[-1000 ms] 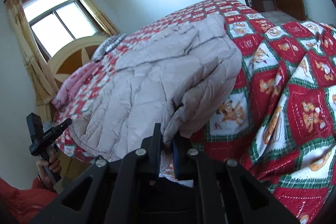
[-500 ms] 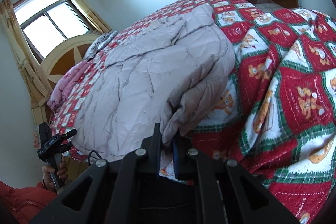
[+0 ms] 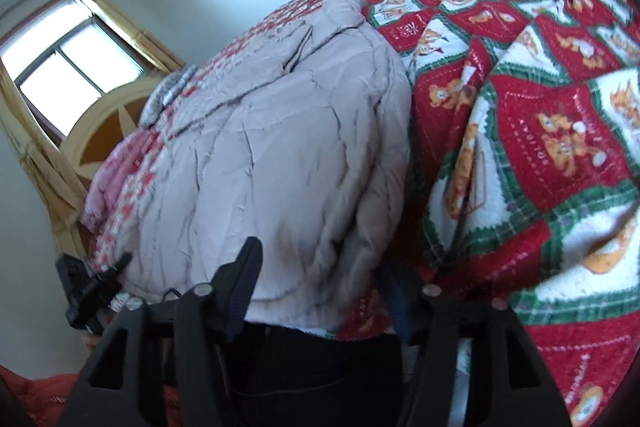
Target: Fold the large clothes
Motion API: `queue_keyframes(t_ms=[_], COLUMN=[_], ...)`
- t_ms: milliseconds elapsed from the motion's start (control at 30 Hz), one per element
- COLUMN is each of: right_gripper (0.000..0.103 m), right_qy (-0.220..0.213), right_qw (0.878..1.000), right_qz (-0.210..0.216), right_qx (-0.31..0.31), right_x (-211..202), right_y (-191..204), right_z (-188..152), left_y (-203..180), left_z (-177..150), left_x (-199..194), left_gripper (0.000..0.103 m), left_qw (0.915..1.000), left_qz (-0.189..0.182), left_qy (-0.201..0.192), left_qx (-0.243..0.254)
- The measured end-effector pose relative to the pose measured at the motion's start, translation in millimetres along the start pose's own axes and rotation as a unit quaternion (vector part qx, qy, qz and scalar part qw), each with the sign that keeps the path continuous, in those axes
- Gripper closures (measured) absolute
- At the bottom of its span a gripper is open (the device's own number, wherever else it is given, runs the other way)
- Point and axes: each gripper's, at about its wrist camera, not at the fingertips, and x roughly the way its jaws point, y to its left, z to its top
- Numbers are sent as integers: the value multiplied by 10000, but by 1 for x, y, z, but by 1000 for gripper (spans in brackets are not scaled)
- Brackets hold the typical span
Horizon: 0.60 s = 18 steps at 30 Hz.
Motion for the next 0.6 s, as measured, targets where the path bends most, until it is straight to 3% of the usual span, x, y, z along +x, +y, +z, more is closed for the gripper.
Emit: queue_keyframes(t_ms=[33, 100, 133, 167, 200, 233, 267, 300, 433, 600], right_gripper=[41, 48, 55, 73, 81, 83, 86, 88, 89, 89], right_qy=[84, 290, 343, 400, 429, 422, 399, 353, 61, -301], right_qw=[9998, 9991, 9992, 9992, 9990, 9991, 9992, 9993, 9992, 9961], right_qz=[131, 299, 200, 54, -27, -51, -39, -12, 321, 710], right_qx=[81, 96, 33, -50, -94, -96, -90, -118, -237, -437], right_x=[6, 19, 25, 30, 34, 35, 35, 31, 7, -29], right_y=[-2, 0, 1, 2, 2, 2, 2, 3, 15, 40], right_z=[0, -3, -4, -5, -5, -6, -6, -6, 4, 14], left_y=[0, -3, -5, -6, -6, -6, -5, -5, -5, -30], left_z=[1, 2, 2, 2, 1, 1, 1, 1, 10, 28], left_x=[3, 9, 11, 12, 14, 14, 14, 12, -9, -38], left_gripper=[79, 42, 35, 34, 34, 39, 68, 87, 92, 93], left_qw=[10000, 9999, 9997, 9997, 9998, 9998, 9999, 9999, 9991, 9940], left_qz=[4, 9, 31, 62, 92, 89, 40, 50, -364, -915], left_qy=[49, 163, 228, 214, 177, 156, 111, 69, -235, -575], left_qx=[-13, -10, 2, 29, 63, 72, 82, 101, -41, 182])
